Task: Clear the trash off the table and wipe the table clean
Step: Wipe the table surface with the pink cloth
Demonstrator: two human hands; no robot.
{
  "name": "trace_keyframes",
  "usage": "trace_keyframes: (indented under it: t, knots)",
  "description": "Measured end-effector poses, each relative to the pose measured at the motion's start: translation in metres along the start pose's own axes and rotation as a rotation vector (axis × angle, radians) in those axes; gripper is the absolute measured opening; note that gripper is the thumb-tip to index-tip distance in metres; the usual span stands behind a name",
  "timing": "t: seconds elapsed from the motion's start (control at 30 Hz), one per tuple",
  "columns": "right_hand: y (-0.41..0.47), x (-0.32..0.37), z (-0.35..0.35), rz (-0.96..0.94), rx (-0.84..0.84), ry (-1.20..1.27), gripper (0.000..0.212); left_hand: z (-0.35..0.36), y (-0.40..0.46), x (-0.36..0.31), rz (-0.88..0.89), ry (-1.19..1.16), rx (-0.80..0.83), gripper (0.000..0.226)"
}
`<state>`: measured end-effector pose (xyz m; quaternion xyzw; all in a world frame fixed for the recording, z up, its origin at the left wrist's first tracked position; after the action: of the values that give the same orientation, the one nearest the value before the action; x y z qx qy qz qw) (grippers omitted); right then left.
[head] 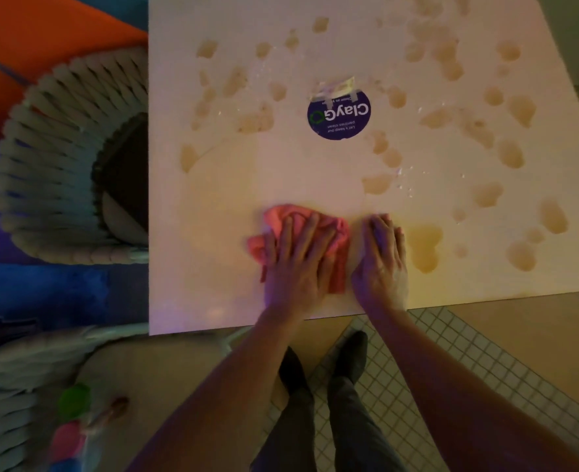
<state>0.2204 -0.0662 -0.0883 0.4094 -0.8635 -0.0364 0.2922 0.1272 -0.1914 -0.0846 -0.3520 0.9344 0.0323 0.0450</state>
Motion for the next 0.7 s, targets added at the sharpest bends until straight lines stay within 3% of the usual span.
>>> trace_keyframes:
  t: [0.1, 0.27, 0.57, 0.7]
  knots:
    - [0.0, 0.001, -0.003, 0.018, 0.019, -0.002, 0.072, -0.008, -0.053, 0.029, -0.001, 0.004, 0.038, 0.048]
    - [0.011, 0.013, -0.006, 0.027, 0.041, -0.031, 0.051, -0.02, -0.088, 0.101, -0.149, 0.004, 0.056, 0.049]
    - [0.08, 0.052, 0.039, -0.028, 0.031, -0.06, 0.044, -0.022, -0.011, 0.177, -0.577, 0.005, -0.08, 0.051]
    - [0.132, 0.064, 0.071, -0.03, 0.037, -0.096, 0.047, -0.018, 0.047, 0.203, -0.681, 0.012, -0.128, 0.052]
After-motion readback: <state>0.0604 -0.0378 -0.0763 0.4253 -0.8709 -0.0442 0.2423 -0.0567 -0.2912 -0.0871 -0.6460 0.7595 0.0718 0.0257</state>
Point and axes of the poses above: each hand's wrist, its own y-axis towards the middle knuckle, its own z-axis out of the palm, x = y × z, the point moved 5 cm from there along y, towards the middle knuckle, and after that the axes turned 6 degrees about -x, right-handed, at the moved point
